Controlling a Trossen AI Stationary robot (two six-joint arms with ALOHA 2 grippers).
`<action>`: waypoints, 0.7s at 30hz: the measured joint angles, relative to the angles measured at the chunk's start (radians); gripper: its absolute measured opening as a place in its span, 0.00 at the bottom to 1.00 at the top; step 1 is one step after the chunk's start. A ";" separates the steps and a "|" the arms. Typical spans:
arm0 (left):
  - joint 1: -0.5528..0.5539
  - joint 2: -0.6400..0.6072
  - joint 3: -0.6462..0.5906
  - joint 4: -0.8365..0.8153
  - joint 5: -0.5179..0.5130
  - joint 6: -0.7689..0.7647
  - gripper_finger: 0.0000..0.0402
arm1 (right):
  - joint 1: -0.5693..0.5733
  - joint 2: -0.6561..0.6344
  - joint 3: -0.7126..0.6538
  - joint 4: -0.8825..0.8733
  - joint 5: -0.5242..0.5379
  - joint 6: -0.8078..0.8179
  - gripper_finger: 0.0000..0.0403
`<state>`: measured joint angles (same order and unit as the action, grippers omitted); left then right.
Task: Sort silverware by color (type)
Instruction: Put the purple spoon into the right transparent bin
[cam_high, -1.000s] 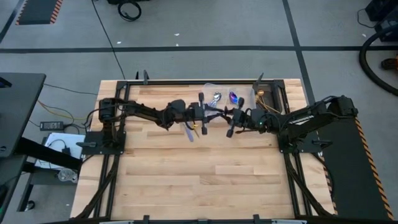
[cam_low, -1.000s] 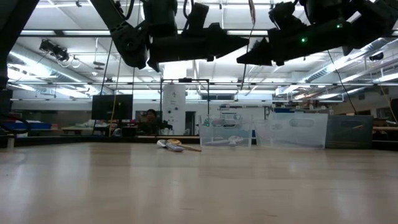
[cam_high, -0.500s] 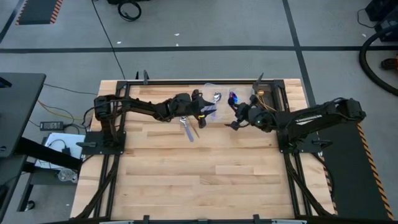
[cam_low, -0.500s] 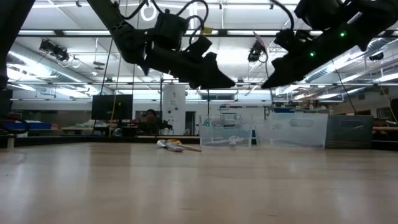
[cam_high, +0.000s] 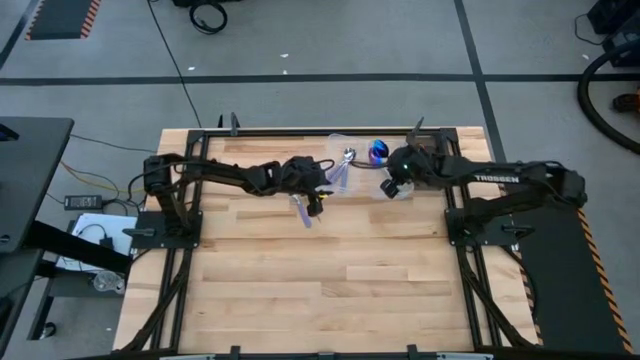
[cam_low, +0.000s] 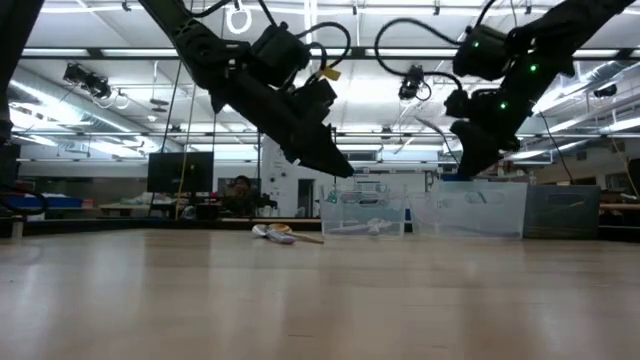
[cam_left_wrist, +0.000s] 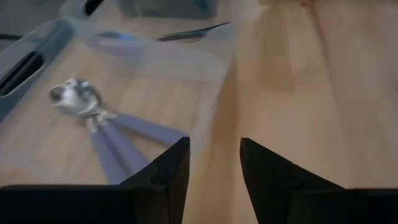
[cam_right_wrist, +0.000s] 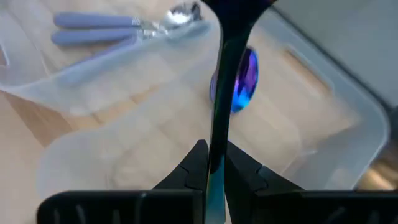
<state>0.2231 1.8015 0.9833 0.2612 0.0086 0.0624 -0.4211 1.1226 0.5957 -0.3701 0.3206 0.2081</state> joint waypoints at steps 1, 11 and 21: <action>-0.007 0.000 0.000 0.002 0.000 0.001 0.37 | -0.019 0.012 0.005 -0.006 -0.029 0.000 0.10; -0.035 0.000 0.000 -0.089 0.002 0.000 0.37 | -0.106 0.205 0.101 -0.151 -0.141 0.051 0.10; -0.031 0.000 0.000 -0.354 -0.002 0.029 0.37 | -0.134 0.243 0.127 -0.164 -0.141 0.026 0.28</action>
<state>0.1925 1.8019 0.9834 -0.0929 0.0070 0.0911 -0.5549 1.3658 0.7227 -0.5343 0.1795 0.2344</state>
